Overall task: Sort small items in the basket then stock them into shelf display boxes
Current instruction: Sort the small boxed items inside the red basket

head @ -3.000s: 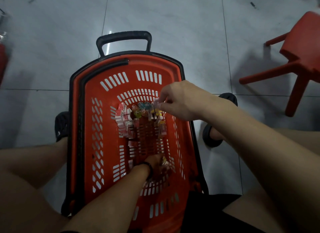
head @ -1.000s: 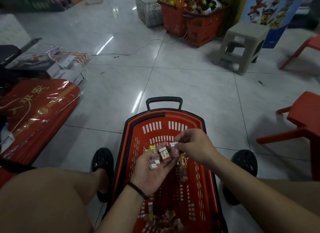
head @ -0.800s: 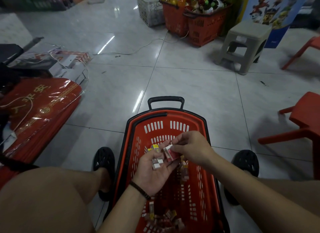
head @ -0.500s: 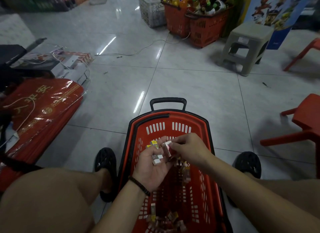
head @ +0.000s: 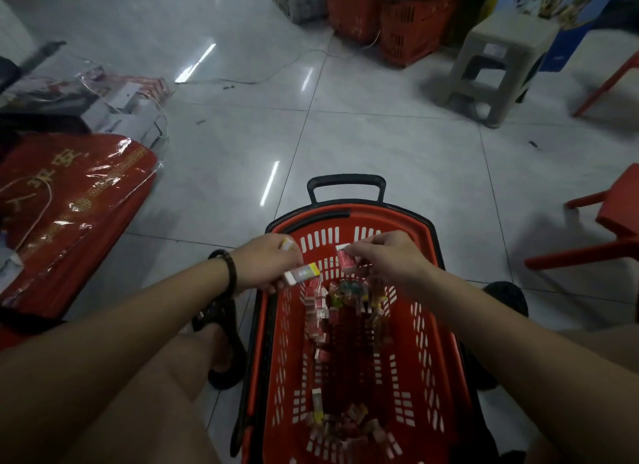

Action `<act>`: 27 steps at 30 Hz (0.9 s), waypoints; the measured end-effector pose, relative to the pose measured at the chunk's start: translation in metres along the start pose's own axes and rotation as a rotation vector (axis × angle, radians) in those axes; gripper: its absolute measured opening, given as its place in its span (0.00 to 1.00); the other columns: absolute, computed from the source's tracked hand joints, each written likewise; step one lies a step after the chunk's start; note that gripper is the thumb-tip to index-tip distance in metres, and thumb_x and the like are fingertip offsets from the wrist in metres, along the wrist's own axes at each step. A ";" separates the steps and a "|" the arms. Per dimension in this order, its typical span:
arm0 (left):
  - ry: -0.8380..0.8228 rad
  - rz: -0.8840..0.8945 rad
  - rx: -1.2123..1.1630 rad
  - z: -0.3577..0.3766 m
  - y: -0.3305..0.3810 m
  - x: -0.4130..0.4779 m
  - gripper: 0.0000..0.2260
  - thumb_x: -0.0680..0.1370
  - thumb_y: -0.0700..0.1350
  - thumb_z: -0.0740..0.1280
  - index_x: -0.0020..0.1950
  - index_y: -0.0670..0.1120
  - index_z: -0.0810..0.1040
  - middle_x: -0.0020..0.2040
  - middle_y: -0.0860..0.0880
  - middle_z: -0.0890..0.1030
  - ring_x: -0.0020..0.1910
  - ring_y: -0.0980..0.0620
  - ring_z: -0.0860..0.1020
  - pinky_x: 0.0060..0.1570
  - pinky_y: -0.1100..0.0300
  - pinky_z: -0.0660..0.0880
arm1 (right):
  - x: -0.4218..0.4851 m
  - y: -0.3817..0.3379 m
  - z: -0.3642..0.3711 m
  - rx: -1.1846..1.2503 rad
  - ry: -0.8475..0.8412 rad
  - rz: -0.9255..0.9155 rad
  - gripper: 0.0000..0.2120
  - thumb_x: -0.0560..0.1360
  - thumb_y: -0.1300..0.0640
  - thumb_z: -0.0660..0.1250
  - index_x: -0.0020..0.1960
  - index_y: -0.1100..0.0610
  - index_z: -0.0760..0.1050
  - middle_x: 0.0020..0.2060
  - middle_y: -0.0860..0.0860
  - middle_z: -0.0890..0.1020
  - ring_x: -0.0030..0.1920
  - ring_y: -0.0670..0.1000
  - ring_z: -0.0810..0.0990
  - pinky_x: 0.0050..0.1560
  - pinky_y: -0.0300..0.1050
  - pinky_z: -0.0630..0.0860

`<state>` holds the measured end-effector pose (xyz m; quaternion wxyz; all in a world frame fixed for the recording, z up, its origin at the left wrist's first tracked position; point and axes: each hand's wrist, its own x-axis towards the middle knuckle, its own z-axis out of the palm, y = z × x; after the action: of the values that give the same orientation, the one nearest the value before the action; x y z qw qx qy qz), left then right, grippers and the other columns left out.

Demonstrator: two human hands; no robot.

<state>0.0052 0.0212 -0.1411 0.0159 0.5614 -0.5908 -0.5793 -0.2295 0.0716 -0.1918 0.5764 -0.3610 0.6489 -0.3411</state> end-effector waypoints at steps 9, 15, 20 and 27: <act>-0.084 0.057 0.105 -0.026 -0.012 0.034 0.08 0.83 0.39 0.65 0.58 0.50 0.80 0.33 0.51 0.83 0.30 0.52 0.79 0.34 0.57 0.81 | 0.043 0.133 0.075 0.298 0.237 0.356 0.07 0.78 0.60 0.76 0.44 0.63 0.85 0.39 0.60 0.88 0.33 0.55 0.88 0.35 0.49 0.85; -0.108 0.079 0.365 -0.041 -0.013 0.036 0.09 0.81 0.54 0.70 0.54 0.49 0.81 0.42 0.48 0.84 0.32 0.52 0.78 0.33 0.60 0.79 | 0.036 0.195 0.117 0.381 0.274 0.505 0.08 0.80 0.62 0.72 0.47 0.67 0.84 0.40 0.63 0.87 0.37 0.59 0.86 0.37 0.49 0.83; -0.201 0.033 0.504 -0.037 -0.009 0.032 0.15 0.82 0.56 0.70 0.63 0.52 0.71 0.51 0.51 0.84 0.40 0.52 0.82 0.35 0.61 0.82 | 0.041 0.231 0.129 0.177 0.300 0.526 0.08 0.79 0.65 0.72 0.44 0.69 0.84 0.28 0.53 0.82 0.30 0.52 0.79 0.25 0.34 0.73; -0.203 0.004 0.452 -0.028 -0.009 0.036 0.16 0.88 0.48 0.60 0.71 0.43 0.61 0.46 0.52 0.76 0.39 0.56 0.78 0.25 0.72 0.71 | 0.070 0.295 0.149 0.212 0.359 0.592 0.10 0.75 0.53 0.78 0.48 0.61 0.87 0.41 0.59 0.89 0.41 0.61 0.88 0.51 0.61 0.87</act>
<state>0.0164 -0.0188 -0.1607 -0.1685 0.4882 -0.7051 -0.4859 -0.1086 0.1563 -0.4956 0.5612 -0.0302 0.7772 -0.2829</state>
